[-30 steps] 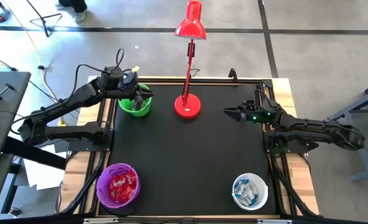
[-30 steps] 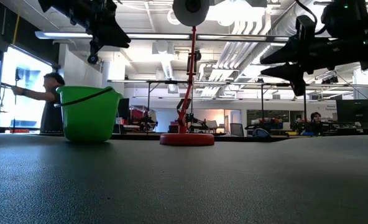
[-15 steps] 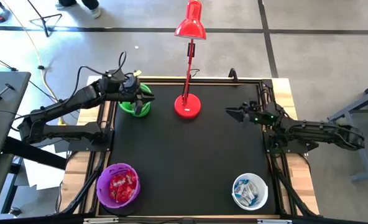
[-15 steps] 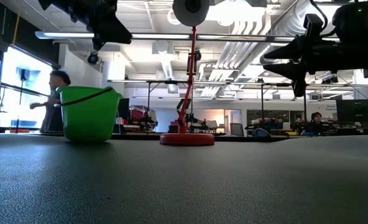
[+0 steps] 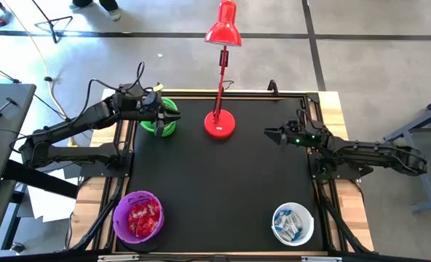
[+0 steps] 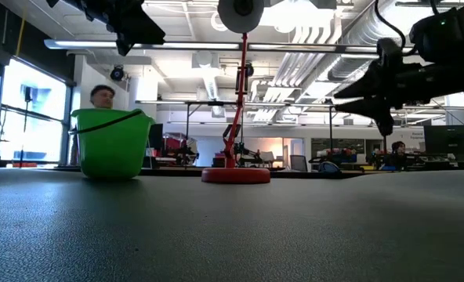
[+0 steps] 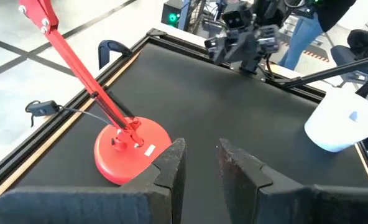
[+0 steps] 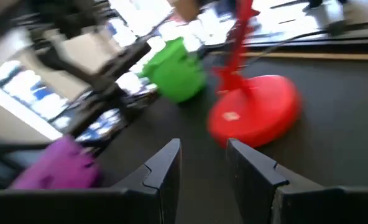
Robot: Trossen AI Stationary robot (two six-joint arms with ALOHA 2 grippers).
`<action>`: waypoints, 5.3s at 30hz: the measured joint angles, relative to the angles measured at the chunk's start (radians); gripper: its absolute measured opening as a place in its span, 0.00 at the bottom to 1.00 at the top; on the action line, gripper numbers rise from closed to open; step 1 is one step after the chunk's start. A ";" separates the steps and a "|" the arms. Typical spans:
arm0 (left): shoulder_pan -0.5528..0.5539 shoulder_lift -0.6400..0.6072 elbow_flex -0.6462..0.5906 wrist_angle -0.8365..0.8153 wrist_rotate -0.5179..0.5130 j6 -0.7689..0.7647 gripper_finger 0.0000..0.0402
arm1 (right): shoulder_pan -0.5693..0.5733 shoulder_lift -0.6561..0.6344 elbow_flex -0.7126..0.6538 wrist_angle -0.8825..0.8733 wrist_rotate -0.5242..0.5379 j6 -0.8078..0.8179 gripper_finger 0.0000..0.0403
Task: Sort candy
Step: Return to Home Position
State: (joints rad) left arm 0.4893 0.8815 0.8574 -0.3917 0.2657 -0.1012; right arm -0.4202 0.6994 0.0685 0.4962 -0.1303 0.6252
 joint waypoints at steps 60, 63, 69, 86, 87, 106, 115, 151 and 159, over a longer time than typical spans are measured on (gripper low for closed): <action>-0.111 0.001 0.000 -0.009 -0.008 -0.088 0.19 | 0.002 -0.219 -0.058 -0.479 0.130 0.133 0.30; -0.112 0.001 0.000 -0.009 -0.008 -0.089 0.19 | 0.002 -0.278 -0.058 -0.476 0.130 0.133 0.30; -0.112 0.001 0.000 -0.009 -0.008 -0.089 0.19 | 0.002 -0.395 -0.058 -0.477 0.130 0.133 0.30; -0.112 0.001 0.000 -0.009 -0.008 -0.090 0.19 | 0.002 -0.661 -0.059 -0.477 0.130 0.133 0.30; -0.112 0.001 0.000 -0.009 -0.008 -0.090 0.19 | 0.002 -0.674 -0.059 -0.476 0.130 0.133 0.30; -0.112 0.001 0.000 -0.008 -0.008 -0.099 0.19 | 0.002 -0.697 -0.060 -0.476 0.130 0.133 0.30; -0.112 0.001 0.000 -0.008 -0.008 -0.099 0.19 | 0.002 -0.697 -0.060 -0.476 0.130 0.133 0.30; -0.361 0.412 0.000 0.599 -0.070 -0.132 0.19 | 0.002 -0.694 -0.060 -0.476 0.130 0.133 0.30; -0.388 0.534 0.000 0.691 -0.070 -0.195 0.19 | 0.002 -0.694 -0.060 -0.476 0.130 0.133 0.30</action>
State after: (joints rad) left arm 0.1012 1.4154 0.8574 0.2989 0.1959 -0.2964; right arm -0.4183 0.0055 0.0086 0.0200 0.0002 0.7586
